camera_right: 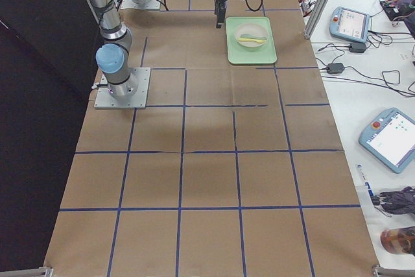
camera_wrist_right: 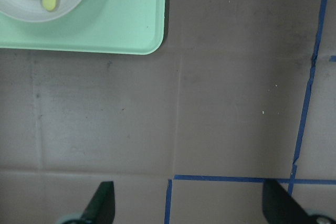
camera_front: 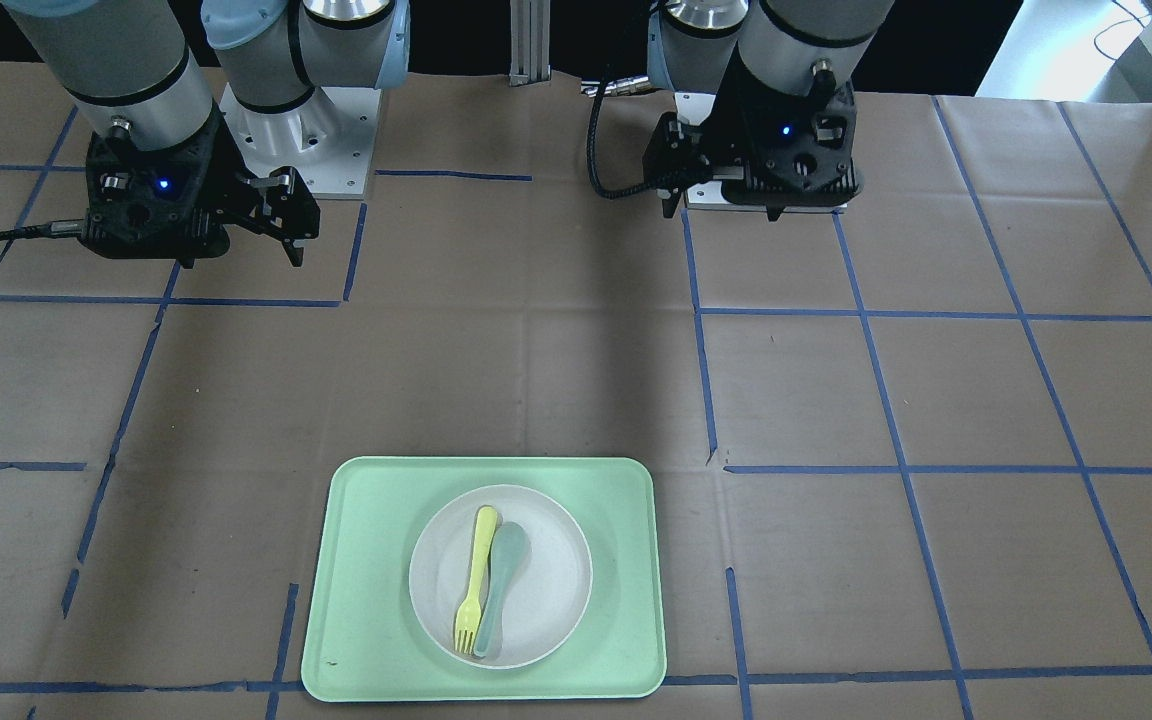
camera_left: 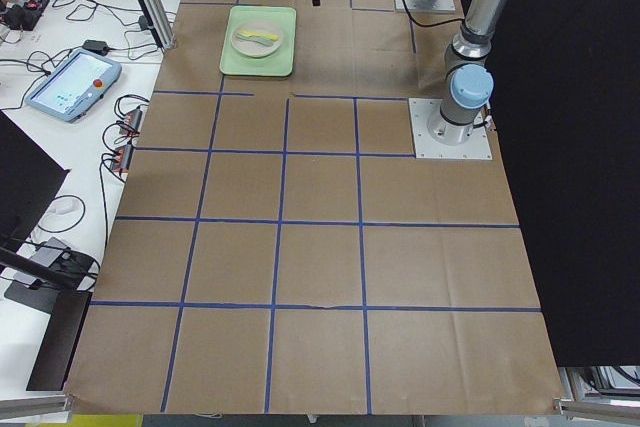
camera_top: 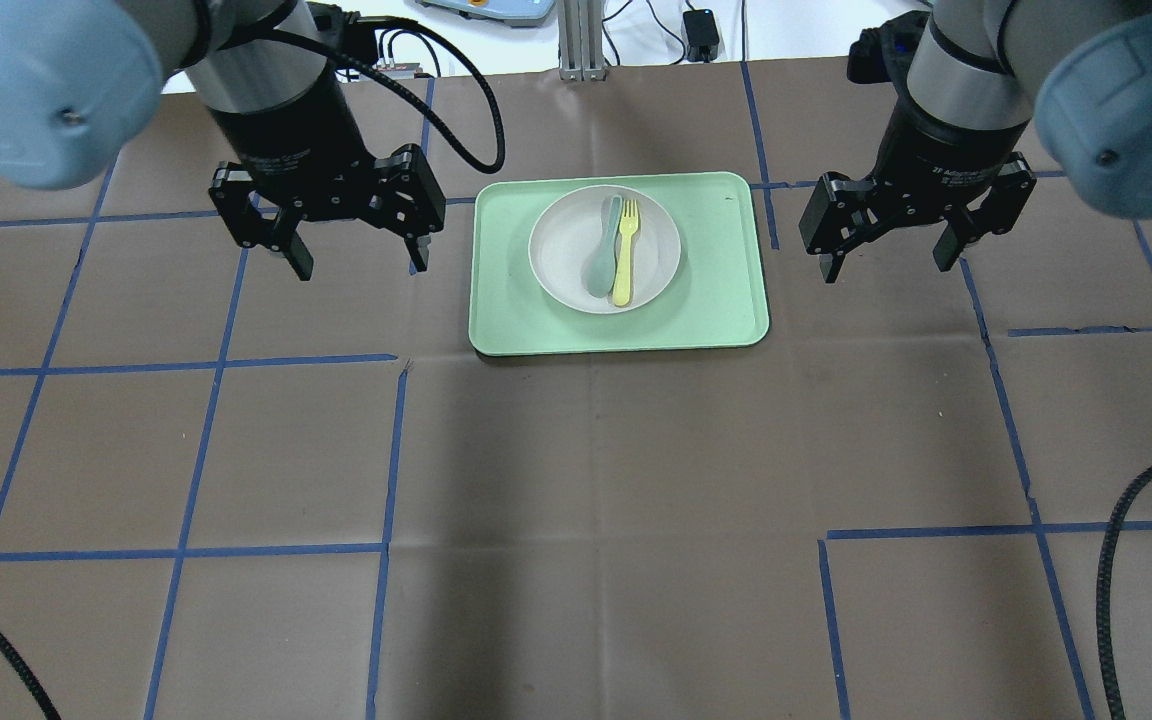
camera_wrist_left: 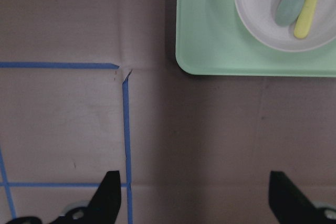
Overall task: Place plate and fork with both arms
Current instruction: 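Open the left gripper and lift it away from the plate, then move the right gripper over the plate and lower onto the yellow fork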
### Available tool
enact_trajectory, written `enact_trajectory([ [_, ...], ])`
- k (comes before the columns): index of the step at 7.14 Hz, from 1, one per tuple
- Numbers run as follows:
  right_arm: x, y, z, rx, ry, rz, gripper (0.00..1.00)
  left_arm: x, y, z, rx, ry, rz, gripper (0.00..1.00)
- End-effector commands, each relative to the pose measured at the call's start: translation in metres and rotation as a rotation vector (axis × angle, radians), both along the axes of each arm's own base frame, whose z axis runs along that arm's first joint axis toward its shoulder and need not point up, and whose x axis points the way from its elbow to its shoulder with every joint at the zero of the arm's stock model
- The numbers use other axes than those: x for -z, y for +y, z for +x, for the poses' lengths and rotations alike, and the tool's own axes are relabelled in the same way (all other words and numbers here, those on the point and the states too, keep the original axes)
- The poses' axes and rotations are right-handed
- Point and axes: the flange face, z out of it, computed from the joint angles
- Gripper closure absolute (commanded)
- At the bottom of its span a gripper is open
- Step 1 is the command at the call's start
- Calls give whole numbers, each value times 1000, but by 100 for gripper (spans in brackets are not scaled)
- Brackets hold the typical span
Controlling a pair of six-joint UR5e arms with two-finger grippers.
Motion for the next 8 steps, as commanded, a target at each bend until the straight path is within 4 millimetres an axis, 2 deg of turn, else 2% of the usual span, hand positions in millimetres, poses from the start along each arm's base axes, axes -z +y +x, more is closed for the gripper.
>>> enact_trajectory([
  [1,-9,-9,2,4,-3,-71,0,-2,25,6,83,9,64,0],
  [2,-10,-11,3,25,-6,-79,0,17,21,6,87,2,120,0],
  [3,-6,-19,7,61,-5,-83,0,10,28,10,78,3,96,0],
  [4,-5,-38,14,55,-6,-97,0,10,29,9,78,13,98,0],
  [5,-1,-56,34,47,-6,-96,0,20,26,9,79,2,124,0],
  [7,13,-96,91,67,-10,-93,0,23,24,11,77,-5,134,0],
  [8,30,-116,135,84,-10,-86,0,24,23,10,77,-4,137,0],
])
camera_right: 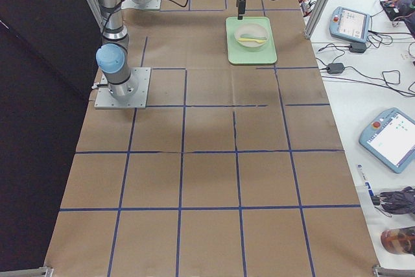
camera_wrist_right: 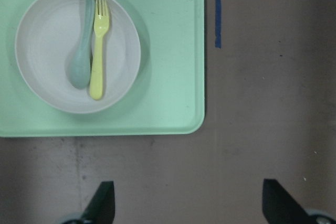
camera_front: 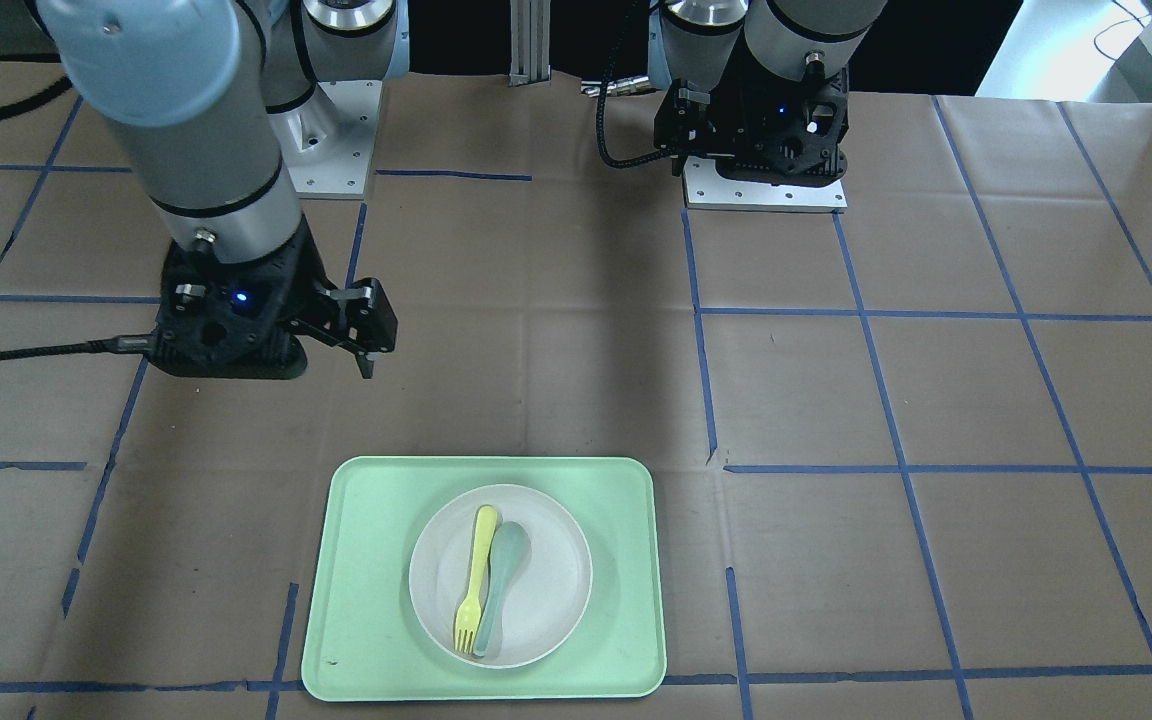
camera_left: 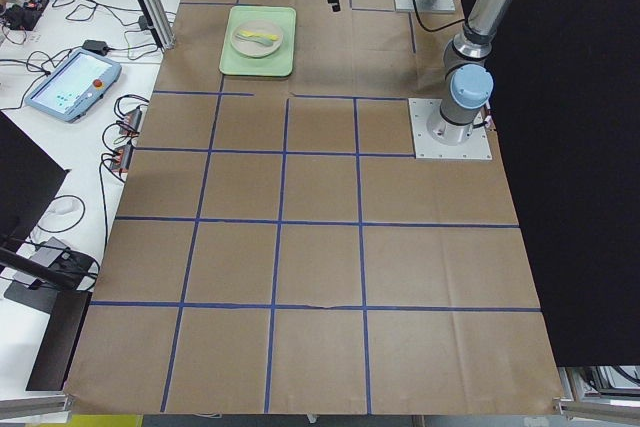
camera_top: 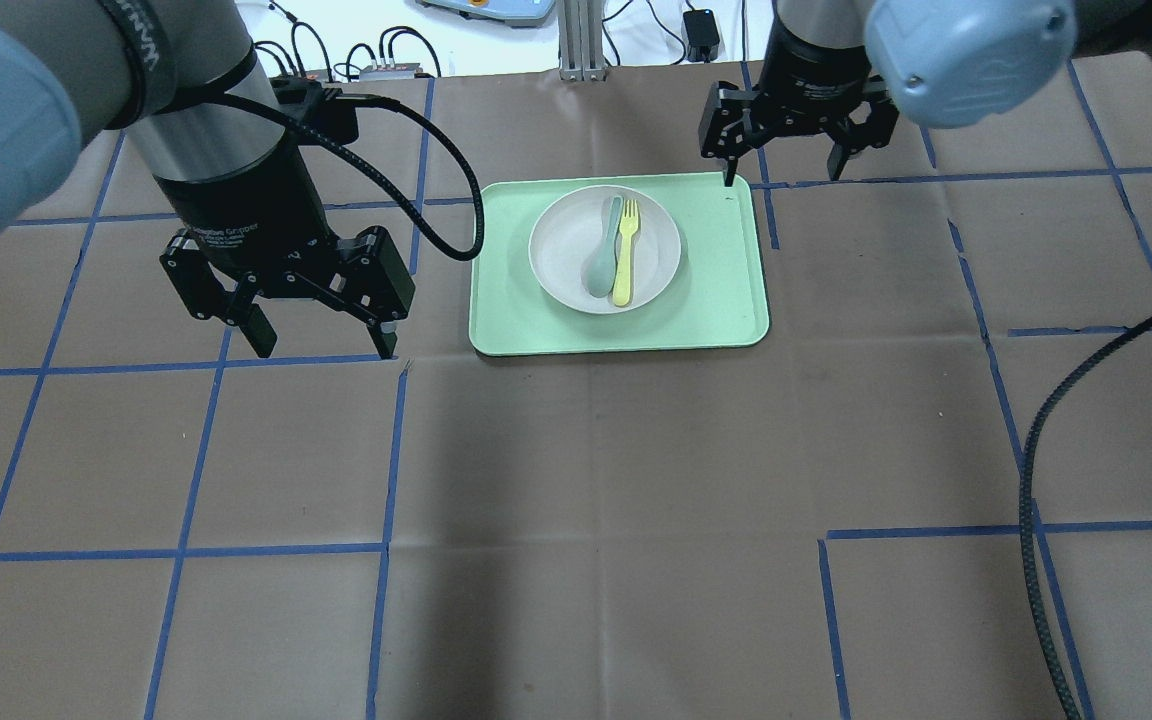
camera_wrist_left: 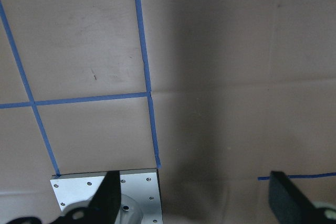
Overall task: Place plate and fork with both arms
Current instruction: 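Move the right gripper over the plate and lower onto the yellow fork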
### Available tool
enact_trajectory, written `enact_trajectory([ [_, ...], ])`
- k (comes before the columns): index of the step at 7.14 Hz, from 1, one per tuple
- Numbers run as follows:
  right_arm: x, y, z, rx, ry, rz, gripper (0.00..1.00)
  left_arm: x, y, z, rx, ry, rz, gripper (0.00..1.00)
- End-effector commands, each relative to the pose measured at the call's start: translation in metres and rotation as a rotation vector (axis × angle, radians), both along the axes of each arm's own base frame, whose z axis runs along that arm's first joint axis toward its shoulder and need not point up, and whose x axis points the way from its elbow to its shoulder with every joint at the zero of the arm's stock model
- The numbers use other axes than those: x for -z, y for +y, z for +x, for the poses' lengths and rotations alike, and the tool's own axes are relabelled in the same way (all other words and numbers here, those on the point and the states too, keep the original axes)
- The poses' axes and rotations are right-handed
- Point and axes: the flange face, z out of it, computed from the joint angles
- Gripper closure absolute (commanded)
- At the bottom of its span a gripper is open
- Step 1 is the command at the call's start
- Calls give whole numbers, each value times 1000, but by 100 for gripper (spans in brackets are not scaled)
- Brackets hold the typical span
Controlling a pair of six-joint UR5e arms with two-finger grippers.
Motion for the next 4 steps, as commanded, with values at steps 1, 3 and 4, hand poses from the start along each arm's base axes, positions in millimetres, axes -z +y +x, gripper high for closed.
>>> enact_trajectory([
  [1,34,-37,78,7,-2,10,0,1,0,0,0,-2,4,0],
  [3,78,-58,105,34,-10,-5,1,3,-1,0,0,-3,10,0],
  [4,98,-64,107,34,-4,14,15,3,0,0,-1,-2,9,0],
])
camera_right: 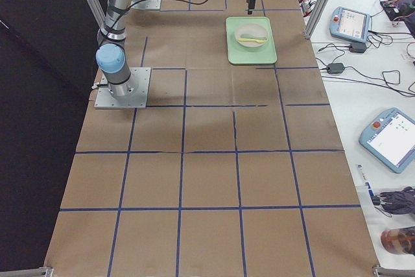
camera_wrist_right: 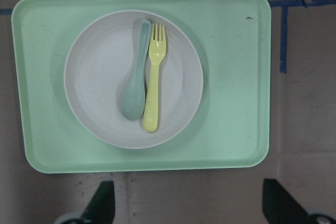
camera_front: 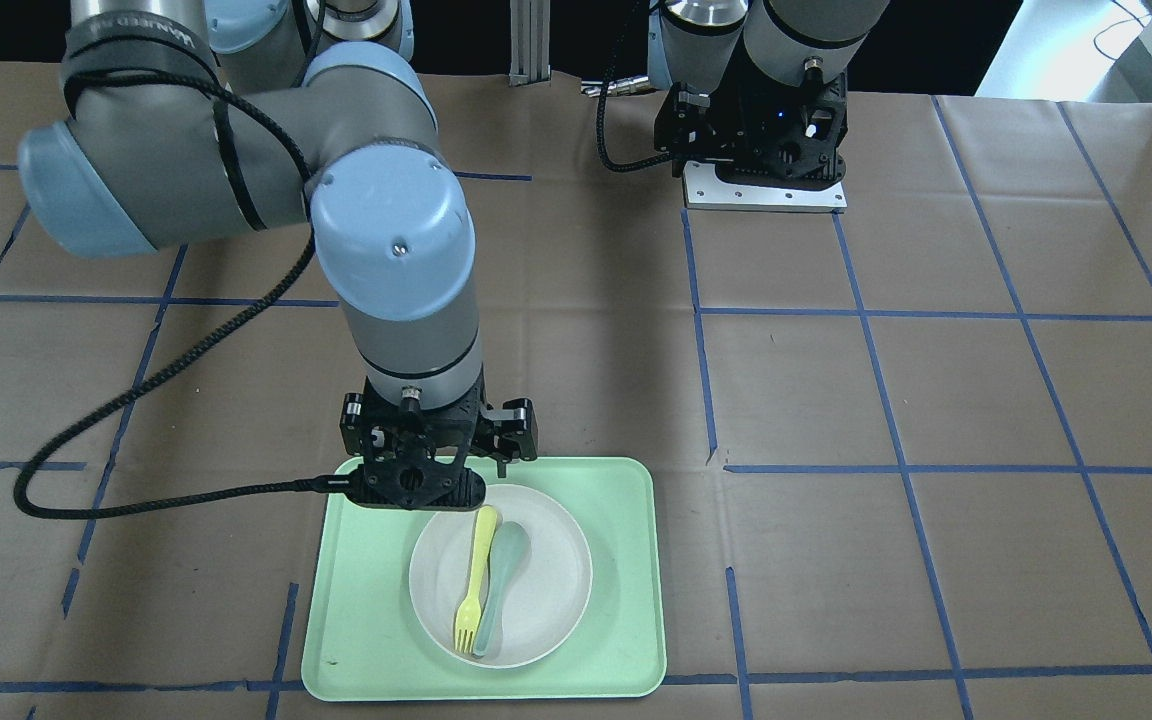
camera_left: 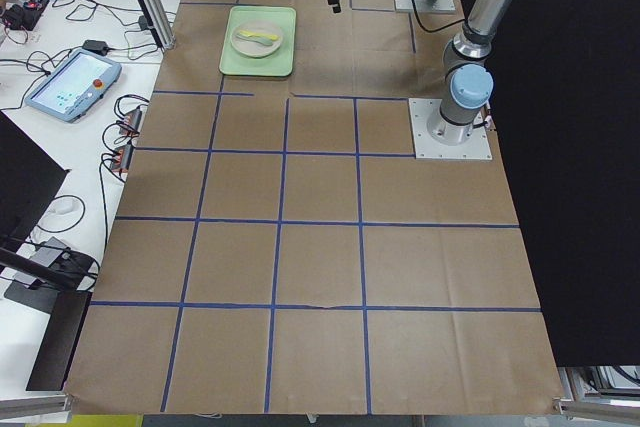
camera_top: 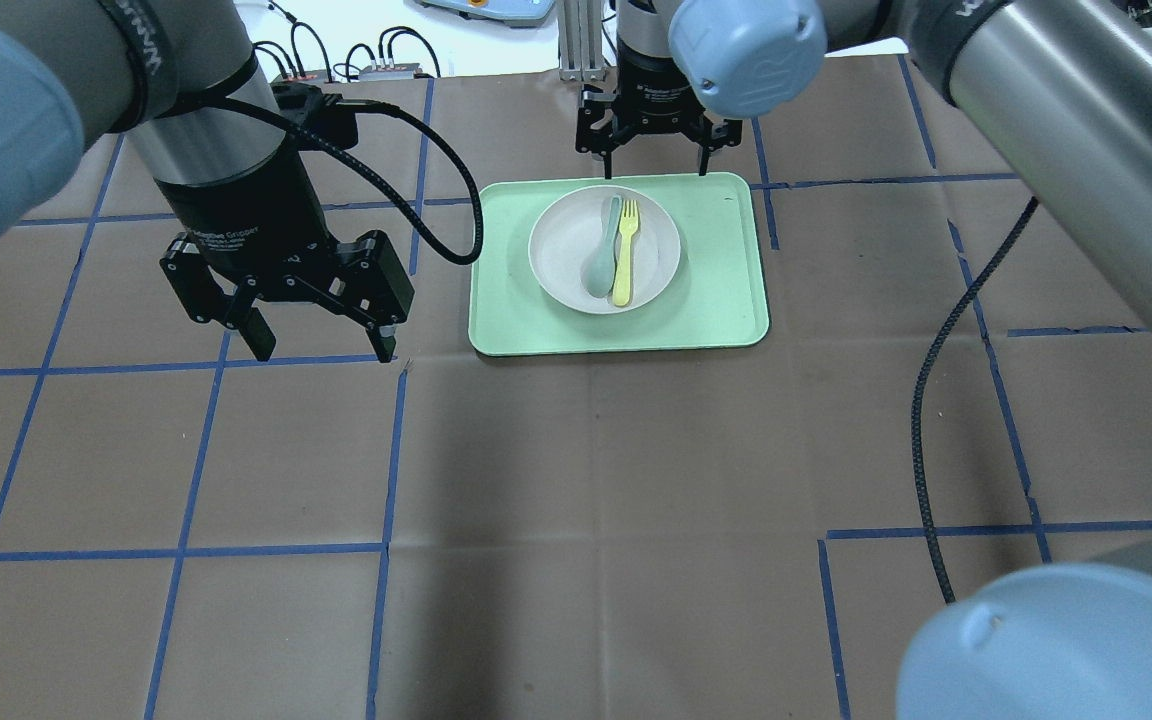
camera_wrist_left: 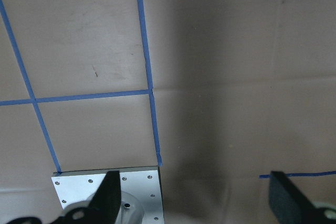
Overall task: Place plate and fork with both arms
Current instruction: 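Move the right gripper over the plate and lower onto the yellow fork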
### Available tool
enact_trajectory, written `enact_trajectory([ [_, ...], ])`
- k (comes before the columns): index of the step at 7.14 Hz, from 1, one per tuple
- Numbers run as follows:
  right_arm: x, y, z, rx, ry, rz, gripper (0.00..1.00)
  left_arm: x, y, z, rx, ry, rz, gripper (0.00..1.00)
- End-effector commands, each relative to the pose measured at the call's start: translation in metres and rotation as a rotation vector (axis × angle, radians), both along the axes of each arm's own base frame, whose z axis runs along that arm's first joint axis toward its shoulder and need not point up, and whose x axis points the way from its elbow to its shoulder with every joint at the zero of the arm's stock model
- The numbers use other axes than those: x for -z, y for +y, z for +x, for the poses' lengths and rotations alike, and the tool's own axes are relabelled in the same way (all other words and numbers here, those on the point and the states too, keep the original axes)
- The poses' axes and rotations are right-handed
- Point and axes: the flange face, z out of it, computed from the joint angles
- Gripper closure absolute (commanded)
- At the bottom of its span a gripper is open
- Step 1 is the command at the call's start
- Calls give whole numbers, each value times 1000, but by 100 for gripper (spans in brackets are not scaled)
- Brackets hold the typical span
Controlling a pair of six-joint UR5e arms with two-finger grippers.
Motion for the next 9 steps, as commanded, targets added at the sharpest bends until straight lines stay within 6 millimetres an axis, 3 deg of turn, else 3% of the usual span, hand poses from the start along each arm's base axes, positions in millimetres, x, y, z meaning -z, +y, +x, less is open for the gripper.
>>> enact_trajectory([
  [1,37,-11,9,8,7,26,26,2,-1,0,0,1,3,0],
  [5,109,-26,10,8,33,113,44,-3,2,2,-5,3,-13,0],
  [9,151,-42,11,20,31,87,46,9,1,1,0,-2,17,0],
])
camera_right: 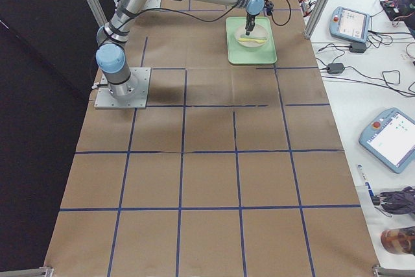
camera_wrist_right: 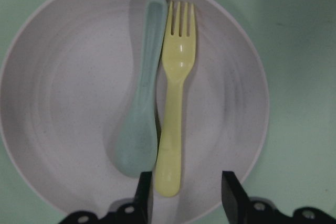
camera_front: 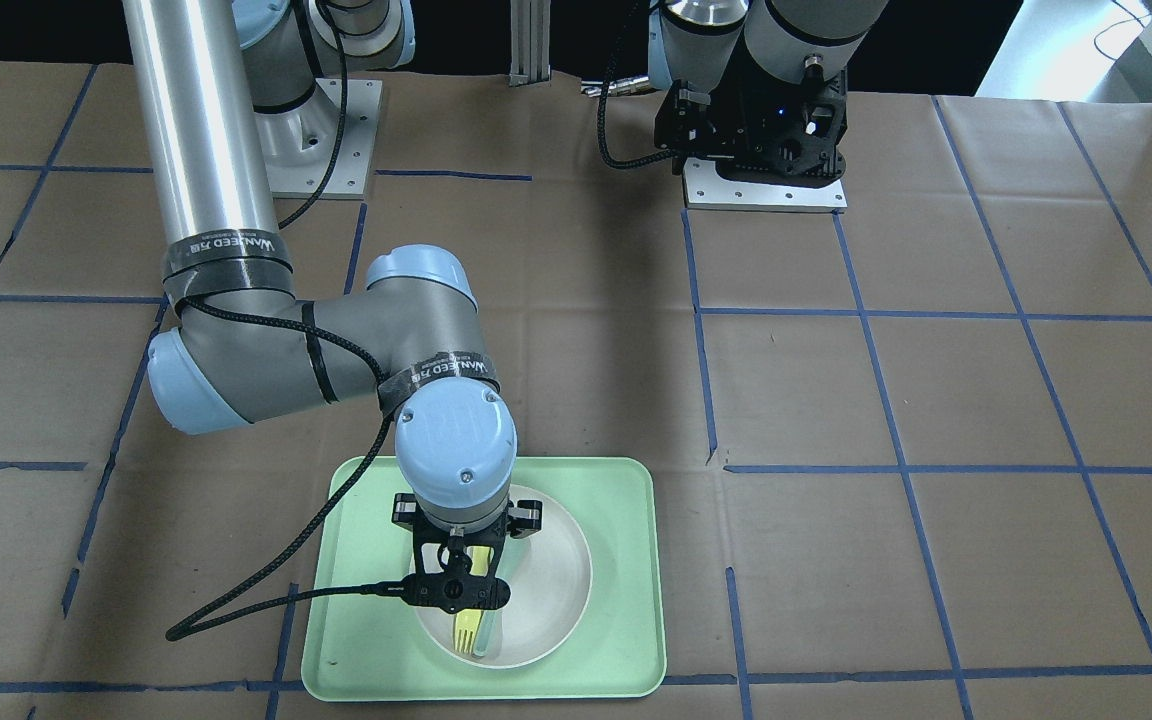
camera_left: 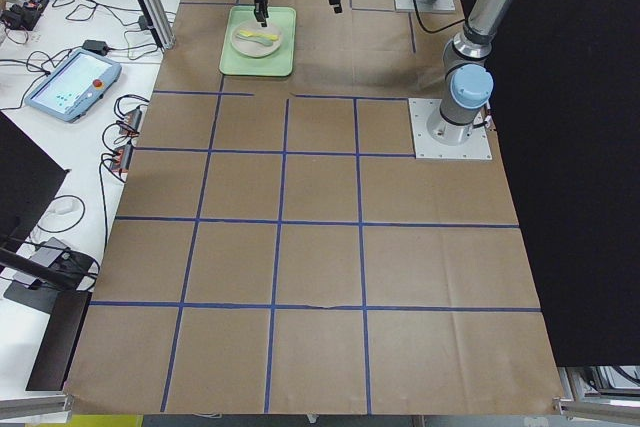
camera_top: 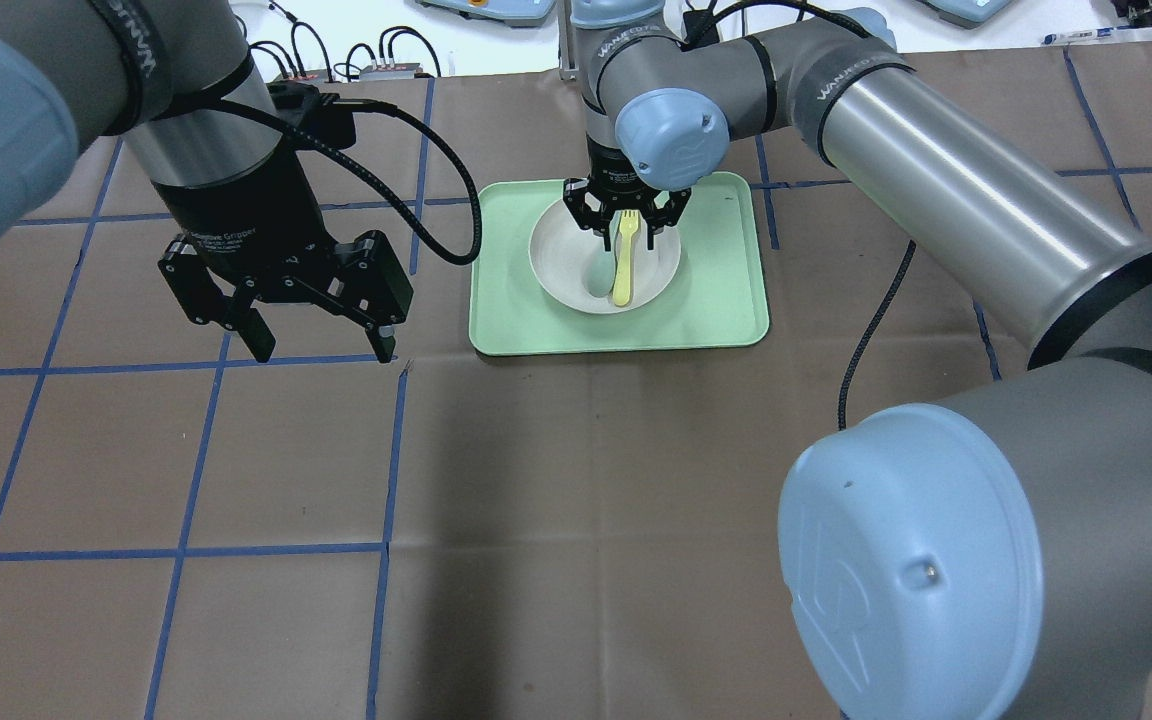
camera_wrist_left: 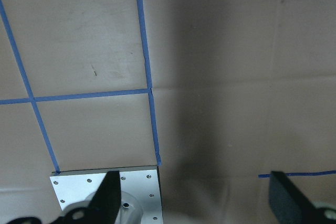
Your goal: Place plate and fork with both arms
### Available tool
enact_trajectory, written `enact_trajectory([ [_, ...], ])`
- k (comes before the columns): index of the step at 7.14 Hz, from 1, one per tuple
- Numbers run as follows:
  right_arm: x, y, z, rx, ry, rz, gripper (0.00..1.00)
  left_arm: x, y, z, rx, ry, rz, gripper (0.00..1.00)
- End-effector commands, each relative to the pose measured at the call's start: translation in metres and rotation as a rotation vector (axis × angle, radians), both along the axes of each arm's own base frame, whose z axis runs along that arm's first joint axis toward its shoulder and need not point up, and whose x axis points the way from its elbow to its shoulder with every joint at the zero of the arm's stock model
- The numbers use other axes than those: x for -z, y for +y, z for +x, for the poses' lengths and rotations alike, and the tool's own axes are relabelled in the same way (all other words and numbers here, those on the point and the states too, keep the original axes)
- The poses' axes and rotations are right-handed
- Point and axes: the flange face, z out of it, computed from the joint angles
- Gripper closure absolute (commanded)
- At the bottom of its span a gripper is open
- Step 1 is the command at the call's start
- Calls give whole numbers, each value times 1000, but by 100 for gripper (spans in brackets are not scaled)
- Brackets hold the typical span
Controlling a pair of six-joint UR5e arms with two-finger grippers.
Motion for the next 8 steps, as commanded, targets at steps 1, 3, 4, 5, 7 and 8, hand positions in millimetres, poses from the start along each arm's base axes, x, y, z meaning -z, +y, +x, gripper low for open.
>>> enact_trajectory([
  [1,25,-10,2,10,-8,-31,45,17,-7,-1,1,-7,43,0],
  [3,41,-15,1,13,-5,-33,45,38,15,1,-3,-6,99,0],
  [4,44,-16,0,15,-4,-34,45,49,27,4,-2,-18,146,0],
  [5,45,-17,-2,16,-2,-33,45,44,38,3,0,-15,142,0],
  [7,45,-19,-7,21,1,-33,45,38,52,6,-21,-15,146,0],
  [8,47,-21,-10,24,2,-31,45,30,59,7,-17,-16,133,0],
])
